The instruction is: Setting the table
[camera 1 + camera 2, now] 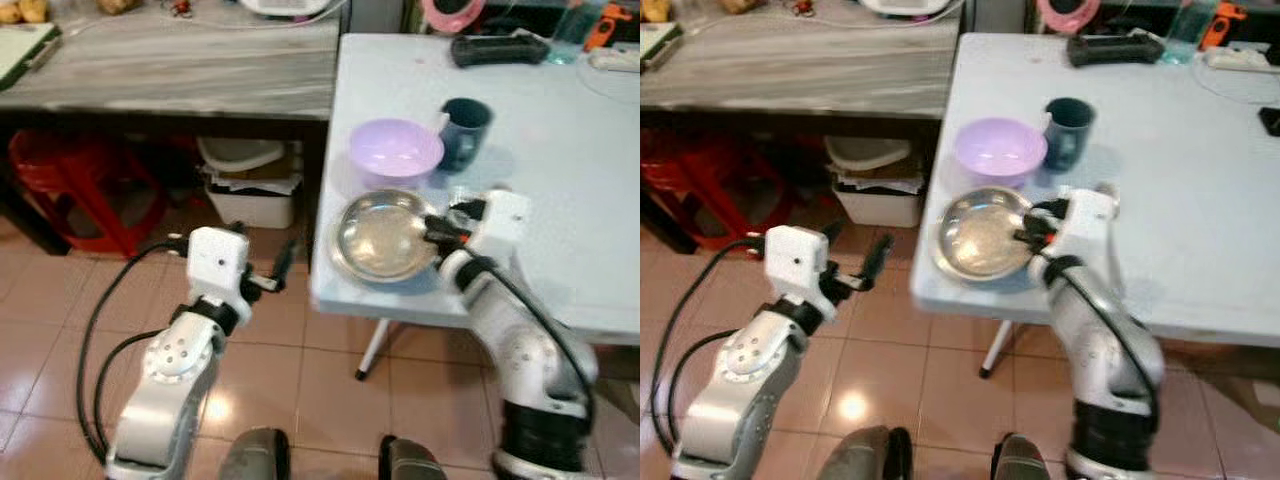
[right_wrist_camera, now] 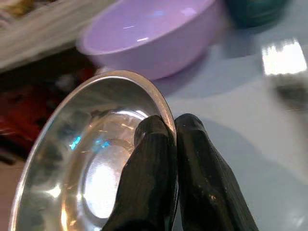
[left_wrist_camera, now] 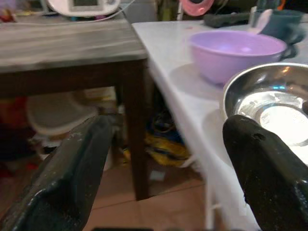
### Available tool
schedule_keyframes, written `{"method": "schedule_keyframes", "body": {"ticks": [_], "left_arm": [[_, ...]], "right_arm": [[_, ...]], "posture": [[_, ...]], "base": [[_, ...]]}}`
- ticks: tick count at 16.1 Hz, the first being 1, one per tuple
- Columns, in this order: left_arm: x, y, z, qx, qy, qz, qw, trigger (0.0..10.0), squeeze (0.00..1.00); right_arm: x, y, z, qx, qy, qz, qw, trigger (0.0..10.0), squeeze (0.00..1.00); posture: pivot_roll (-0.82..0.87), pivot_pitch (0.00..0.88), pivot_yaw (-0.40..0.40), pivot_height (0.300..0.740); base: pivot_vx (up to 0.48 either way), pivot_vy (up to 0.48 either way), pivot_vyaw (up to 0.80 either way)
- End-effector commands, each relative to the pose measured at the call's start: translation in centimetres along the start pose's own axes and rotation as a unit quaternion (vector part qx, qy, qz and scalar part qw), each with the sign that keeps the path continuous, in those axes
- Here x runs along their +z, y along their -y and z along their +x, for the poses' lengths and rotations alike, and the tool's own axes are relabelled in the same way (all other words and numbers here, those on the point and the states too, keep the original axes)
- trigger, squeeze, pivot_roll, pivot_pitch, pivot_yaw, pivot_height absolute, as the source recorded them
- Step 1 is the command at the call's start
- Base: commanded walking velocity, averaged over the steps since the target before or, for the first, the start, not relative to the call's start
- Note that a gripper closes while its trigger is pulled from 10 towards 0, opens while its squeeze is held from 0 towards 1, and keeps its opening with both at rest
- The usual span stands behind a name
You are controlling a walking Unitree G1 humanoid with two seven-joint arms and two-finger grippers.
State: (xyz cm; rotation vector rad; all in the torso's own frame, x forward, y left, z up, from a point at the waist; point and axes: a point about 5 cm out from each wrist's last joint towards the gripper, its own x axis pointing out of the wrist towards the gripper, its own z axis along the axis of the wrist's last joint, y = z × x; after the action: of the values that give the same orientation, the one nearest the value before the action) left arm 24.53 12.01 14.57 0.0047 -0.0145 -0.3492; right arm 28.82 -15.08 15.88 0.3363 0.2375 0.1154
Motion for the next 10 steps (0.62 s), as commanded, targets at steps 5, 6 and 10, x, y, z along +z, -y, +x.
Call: {"method": "schedule_keyframes", "body": {"ticks": [5,6,10], "left_arm": [[-1.1,0.1,0.3,0.031,-0.015,-0.005,0.999,10.0,0.0],[-1.0,0.1,0.5,0.027,-0.011,0.003,1.0,10.0,0.0],[-0.8,0.5,0.7,0.015,-0.003,0.006,1.0,10.0,0.0]], "right_arm": [[-2.0,1.3,-1.1,-0.034,-0.004,0.012,0.999,0.0,0.0],[-1.9,1.3,-1.1,-0.031,0.003,0.013,0.999,0.0,0.0],[-2.5,1.7,-1.9,-0.027,0.037,0.017,0.999,0.0,0.0]], "posture": [[-0.02,0.1,0.046,0.74],[-0.02,0.1,0.046,0.74],[-0.03,0.098,0.048,0.74]], "base": [[0.0,0.476,0.0],[0.0,0.472,0.0],[0.061,0.424,0.0]]}}
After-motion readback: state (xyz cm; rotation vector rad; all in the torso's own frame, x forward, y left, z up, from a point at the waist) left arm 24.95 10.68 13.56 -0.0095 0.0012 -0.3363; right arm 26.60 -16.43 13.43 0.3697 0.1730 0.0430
